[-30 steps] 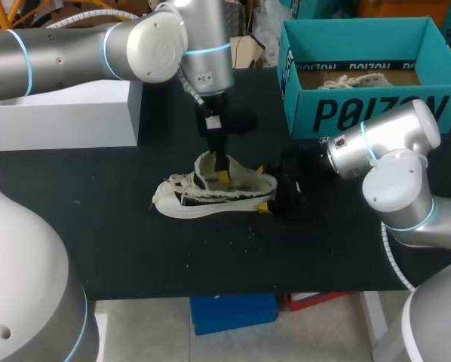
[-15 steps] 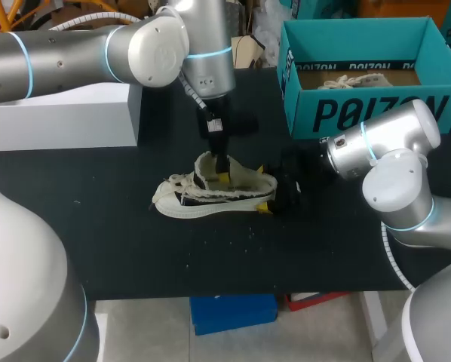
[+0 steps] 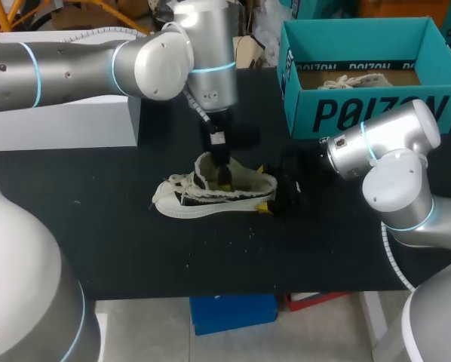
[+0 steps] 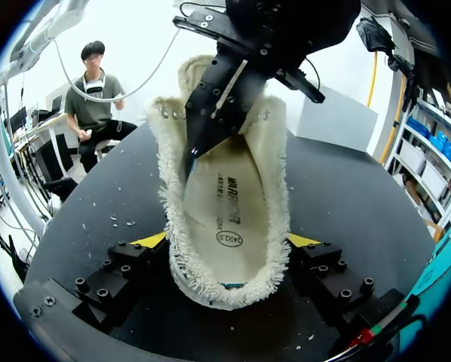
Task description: Take the shoe out of the shoebox, open the shoe tongue, remove and reinsert the insole, then place the shoe into the shoebox
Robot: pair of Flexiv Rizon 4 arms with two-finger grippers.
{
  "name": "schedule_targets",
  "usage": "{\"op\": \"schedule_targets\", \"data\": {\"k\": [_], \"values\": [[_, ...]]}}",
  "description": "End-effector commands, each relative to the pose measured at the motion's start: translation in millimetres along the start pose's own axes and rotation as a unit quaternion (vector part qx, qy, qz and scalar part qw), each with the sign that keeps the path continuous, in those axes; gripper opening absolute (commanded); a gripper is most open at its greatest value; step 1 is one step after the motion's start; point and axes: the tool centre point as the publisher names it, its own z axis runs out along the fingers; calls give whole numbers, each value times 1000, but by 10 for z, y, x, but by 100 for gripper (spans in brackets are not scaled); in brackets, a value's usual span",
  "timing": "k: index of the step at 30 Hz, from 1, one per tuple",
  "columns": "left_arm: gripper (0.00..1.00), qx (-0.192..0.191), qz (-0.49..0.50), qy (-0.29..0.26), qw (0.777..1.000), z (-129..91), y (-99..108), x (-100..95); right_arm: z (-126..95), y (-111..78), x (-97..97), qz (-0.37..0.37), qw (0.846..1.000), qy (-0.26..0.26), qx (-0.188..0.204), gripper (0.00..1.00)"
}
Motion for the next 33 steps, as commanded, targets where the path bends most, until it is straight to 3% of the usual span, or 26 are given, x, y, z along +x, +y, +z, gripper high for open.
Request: {"op": "schedule_targets", "data": {"k": [1,23,25,29,33], "values": [[0,-6,-2,4,1000,80,-44,-30,2,-18,-22,1,1000,1,0,0],[0,-21,-19,4,1000,262,16,-27,2,-18,-22,1,1000,1,0,0],[31,-23,-18,-3,1000,250,12,-31,2,-18,-22,1,1000,1,0,0],[37,-21,-11,-25,999,229,9,-34,2,-18,-22,1,1000,1,0,0],[37,-32,-16,-48,998,248,6,-29,2,-18,-22,1,1000,1,0,0]]}}
